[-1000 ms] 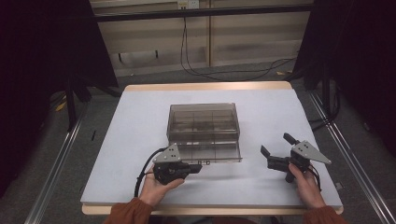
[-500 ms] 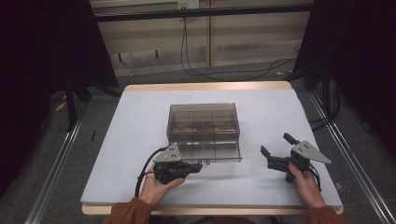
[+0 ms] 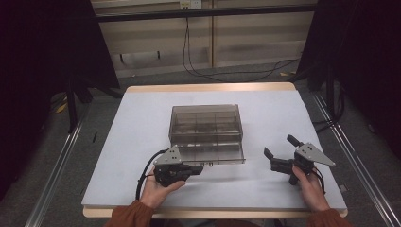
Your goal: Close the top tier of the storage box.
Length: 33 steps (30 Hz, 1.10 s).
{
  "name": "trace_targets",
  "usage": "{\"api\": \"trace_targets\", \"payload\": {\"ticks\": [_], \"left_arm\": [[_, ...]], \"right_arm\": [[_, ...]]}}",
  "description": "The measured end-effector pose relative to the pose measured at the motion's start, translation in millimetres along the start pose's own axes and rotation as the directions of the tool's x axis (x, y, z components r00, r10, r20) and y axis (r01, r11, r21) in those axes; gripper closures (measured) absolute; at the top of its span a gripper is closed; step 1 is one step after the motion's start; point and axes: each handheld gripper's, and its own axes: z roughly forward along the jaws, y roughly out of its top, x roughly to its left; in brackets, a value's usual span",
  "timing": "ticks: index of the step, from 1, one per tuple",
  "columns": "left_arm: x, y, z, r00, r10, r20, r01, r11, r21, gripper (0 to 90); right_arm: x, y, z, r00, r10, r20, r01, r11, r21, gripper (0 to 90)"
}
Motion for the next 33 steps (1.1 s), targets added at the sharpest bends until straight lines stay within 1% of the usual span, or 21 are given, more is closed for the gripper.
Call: {"api": "trace_targets", "payload": {"ticks": [1,4,7,9,10,11,14,22,23,24,28,29,33], "left_arm": [[0.5,-0.2,0.2,1.0,-0.001,0.002,0.001,1.0,-0.007,90.0],[1.4,-0.1,-0.3,1.0,-0.007,-0.002,0.007,1.0,-0.006,90.0],[2.7,0.1,-1.4,1.0,-0.002,0.001,0.002,1.0,-0.006,90.0],[2.8,0.2,-2.0,0.9999,-0.012,-0.004,0.012,0.9998,-0.015,90.0],[3.3,0.5,-3.1,0.9999,-0.007,-0.014,0.006,1.0,-0.006,90.0],[3.7,0.1,-2.9,0.9999,-0.012,-0.01,0.012,0.9998,-0.018,90.0],[4.5,0.1,-3.8,0.9997,-0.013,-0.021,0.013,0.9998,-0.015,90.0],[4.1,0.4,-3.6,0.9998,-0.011,-0.019,0.011,0.9998,-0.019,90.0],[3.6,0.6,-3.3,0.9996,-0.018,-0.022,0.017,0.9995,-0.026,90.0],[5.5,1.0,-4.3,0.9991,-0.008,-0.042,0.007,0.9999,-0.014,90.0],[6.8,0.3,-3.5,0.9991,-0.018,-0.039,0.017,0.9997,-0.016,90.0],[6.3,0.6,-3.7,0.9988,-0.016,-0.046,0.016,0.9998,-0.01,90.0],[6.9,0.5,-3.5,0.9991,-0.016,-0.038,0.016,0.9998,-0.015,90.0]], "right_arm": [[0.0,0.0,0.0,1.0,0.0,0.0,0.0,1.0,0.0,0.0],[0.0,0.0,0.1,1.0,0.0,0.0,0.0,1.0,0.0,0.0],[-0.1,0.0,0.0,1.0,0.001,0.0,-0.001,1.0,0.0,0.0],[-0.1,0.0,0.0,1.0,0.001,0.0,-0.001,1.0,0.0,0.0],[-0.1,0.0,0.0,1.0,0.001,0.0,-0.001,1.0,0.0,0.0],[-0.1,0.0,0.0,1.0,0.001,0.0,-0.001,1.0,0.0,0.0],[-0.1,0.0,0.0,1.0,0.001,0.0,-0.001,1.0,0.0,0.0],[-0.1,0.0,0.1,1.0,0.001,-0.001,-0.001,1.0,0.001,0.0],[-0.1,0.0,0.1,1.0,0.0,-0.001,0.0,1.0,0.001,0.0],[-0.1,0.0,0.1,1.0,0.001,-0.001,-0.001,1.0,0.001,0.0],[-0.1,0.0,0.1,1.0,0.001,-0.001,-0.001,1.0,0.001,0.0],[-0.2,0.0,0.1,1.0,0.001,-0.001,-0.001,1.0,0.001,0.0],[-0.4,0.1,-0.1,1.0,0.002,-0.004,-0.002,1.0,0.003,0.0]]}}
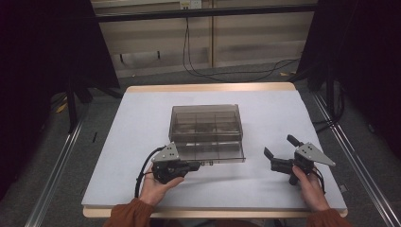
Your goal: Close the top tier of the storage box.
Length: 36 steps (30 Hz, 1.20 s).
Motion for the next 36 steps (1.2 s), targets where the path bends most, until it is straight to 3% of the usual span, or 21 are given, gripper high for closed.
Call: {"api": "trace_targets", "payload": {"ticks": [6,9,33,36], "left_arm": [[1.3,0.9,-0.3,1.0,0.002,-0.008,-0.002,1.0,-0.004,90.0],[2.6,1.2,0.4,0.9998,-0.018,-0.001,0.018,0.9998,-0.008,90.0],[4.5,5.4,2.9,0.9998,0.001,-0.018,-0.001,1.0,-0.004,90.0],[3.9,4.0,3.3,0.9997,-0.014,-0.019,0.014,0.9999,-0.01,90.0]], "right_arm": [[0.2,-0.1,0.2,1.0,-0.001,0.004,0.001,1.0,-0.002,0.0],[-0.1,0.0,0.0,1.0,0.001,0.0,-0.001,1.0,0.001,0.0],[0.2,-0.1,0.2,1.0,-0.001,0.003,0.001,1.0,-0.003,0.0],[0.4,-0.1,0.1,1.0,-0.002,0.004,0.002,1.0,-0.002,0.0]]}}
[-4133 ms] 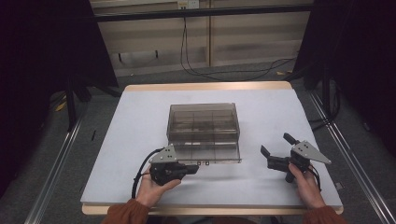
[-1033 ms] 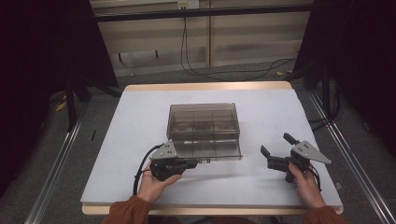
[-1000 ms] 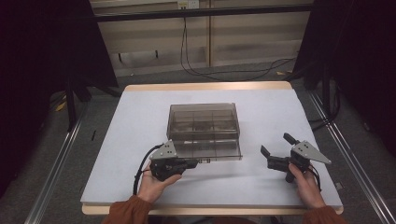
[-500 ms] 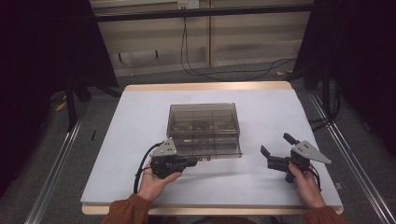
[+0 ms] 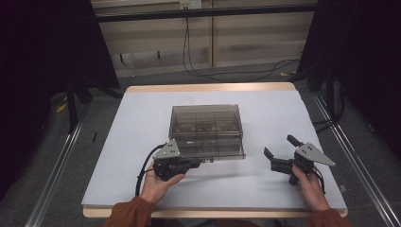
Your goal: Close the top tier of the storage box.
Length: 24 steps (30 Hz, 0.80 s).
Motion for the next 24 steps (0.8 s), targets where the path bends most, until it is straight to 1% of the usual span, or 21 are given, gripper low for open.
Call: {"api": "trace_targets", "payload": {"ticks": [1,3,6,7,11,14,15,17,18,24], "left_arm": [[0.6,-0.1,-0.2,1.0,0.008,0.0,-0.008,1.0,0.004,90.0],[1.1,0.0,0.0,1.0,0.009,-0.003,-0.009,1.0,0.004,90.0],[2.2,0.1,0.6,1.0,0.0,-0.006,0.0,1.0,-0.003,90.0],[3.1,0.3,0.1,1.0,0.004,-0.009,-0.004,1.0,0.005,90.0],[3.9,0.6,0.4,0.9999,0.007,-0.008,-0.007,1.0,0.005,90.0],[3.7,1.5,0.4,1.0,0.001,-0.008,-0.001,1.0,0.005,90.0],[4.4,2.2,0.5,1.0,0.009,-0.002,-0.009,1.0,0.004,90.0],[4.4,2.8,0.6,1.0,0.006,-0.002,-0.006,1.0,0.002,90.0],[4.8,3.9,0.2,0.9999,0.011,-0.01,-0.011,0.9999,0.006,90.0],[6.4,5.4,0.9,0.9997,0.02,-0.014,-0.02,0.9998,-0.002,90.0]], "right_arm": [[0.0,0.0,0.0,1.0,0.0,0.0,0.0,1.0,-0.001,0.0],[0.0,0.0,0.0,1.0,0.0,0.0,0.0,1.0,0.0,0.0],[0.0,0.0,0.0,1.0,-0.001,0.0,0.001,1.0,0.0,0.0],[0.0,0.0,0.0,1.0,0.0,0.0,0.0,1.0,-0.001,0.0],[0.0,0.0,0.0,1.0,0.0,-0.001,0.0,1.0,0.0,0.0],[-0.1,0.0,0.0,1.0,0.001,-0.001,-0.001,1.0,0.0,0.0],[-0.1,0.0,0.0,1.0,0.001,-0.001,-0.001,1.0,0.0,0.0],[-0.2,0.0,0.0,1.0,0.002,-0.001,-0.002,1.0,0.0,0.0],[-0.4,0.0,-0.2,1.0,0.002,-0.005,-0.002,1.0,0.002,0.0],[-0.4,0.0,-0.2,1.0,0.002,-0.003,-0.002,1.0,0.001,0.0]]}}
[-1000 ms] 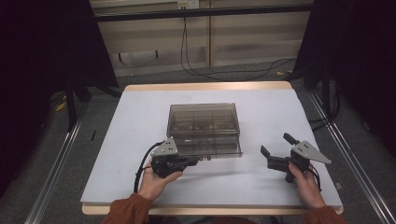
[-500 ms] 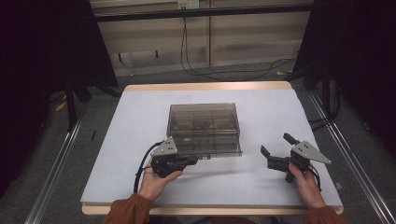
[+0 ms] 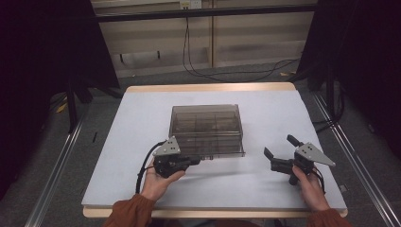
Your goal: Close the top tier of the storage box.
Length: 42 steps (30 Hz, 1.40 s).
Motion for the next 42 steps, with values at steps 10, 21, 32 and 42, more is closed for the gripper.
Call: {"api": "trace_targets", "payload": {"ticks": [10,21,32,42], "left_arm": [[1.0,-0.6,0.9,0.9998,-0.021,-0.007,0.021,0.9998,-0.005,90.0],[7.5,0.1,3.0,0.9994,-0.029,-0.017,0.029,0.9995,-0.007,90.0],[12.0,-0.1,2.7,0.9988,-0.039,-0.029,0.039,0.9992,-0.011,90.0],[13.7,-0.6,5.2,0.9986,-0.043,-0.031,0.043,0.999,-0.012,90.0]], "right_arm": [[0.2,0.0,0.2,1.0,-0.001,0.003,0.001,1.0,-0.001,0.0],[0.1,0.0,0.2,1.0,0.0,0.001,0.0,1.0,0.0,0.0],[0.1,0.1,0.1,1.0,-0.001,-0.001,0.001,1.0,0.002,0.0],[0.1,0.0,0.0,1.0,-0.001,-0.001,0.001,1.0,0.001,0.0]]}}
